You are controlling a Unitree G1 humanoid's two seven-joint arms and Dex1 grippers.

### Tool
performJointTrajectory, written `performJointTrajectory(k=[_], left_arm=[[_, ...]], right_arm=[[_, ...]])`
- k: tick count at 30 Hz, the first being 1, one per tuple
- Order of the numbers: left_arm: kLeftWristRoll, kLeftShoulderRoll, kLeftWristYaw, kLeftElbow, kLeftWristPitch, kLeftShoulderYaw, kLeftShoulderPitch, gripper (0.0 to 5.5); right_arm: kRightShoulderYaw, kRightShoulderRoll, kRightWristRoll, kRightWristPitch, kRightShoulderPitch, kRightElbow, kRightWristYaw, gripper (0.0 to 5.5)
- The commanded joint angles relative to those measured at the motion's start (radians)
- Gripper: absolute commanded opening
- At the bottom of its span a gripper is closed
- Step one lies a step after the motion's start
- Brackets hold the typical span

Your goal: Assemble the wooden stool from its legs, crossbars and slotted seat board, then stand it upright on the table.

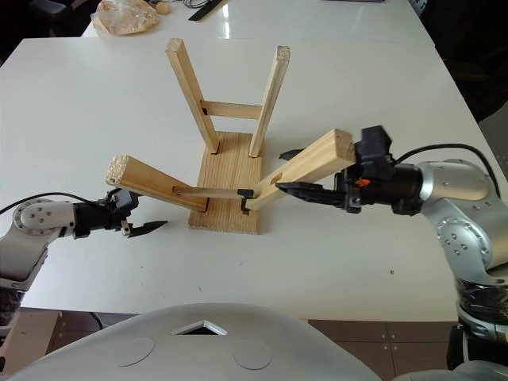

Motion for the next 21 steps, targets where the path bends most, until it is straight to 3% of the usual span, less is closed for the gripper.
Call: performJointTrajectory(k=[1, 14, 21], left_arm=[[0.016, 0.005, -0.022, 0.021, -0.007, -0.017, -0.03, 4.18], [0.021, 0.006, -0.043, 0.025, -0.008, -0.022, -0.045, 4.18], [0.014, -0.015, -0.019, -0.001, 0.008, -0.023, -0.027, 4.18]], right_arm=[[0.042, 0.021, -0.077, -0.047, 0.014, -0.003, 0.006, 2.01], [0.105, 0.031, -0.216, -0.151, -0.008, 0.123, 0.042, 2.01], [0.171, -0.045, -0.228, -0.098, -0.072, 0.143, 0.134, 2.01]])
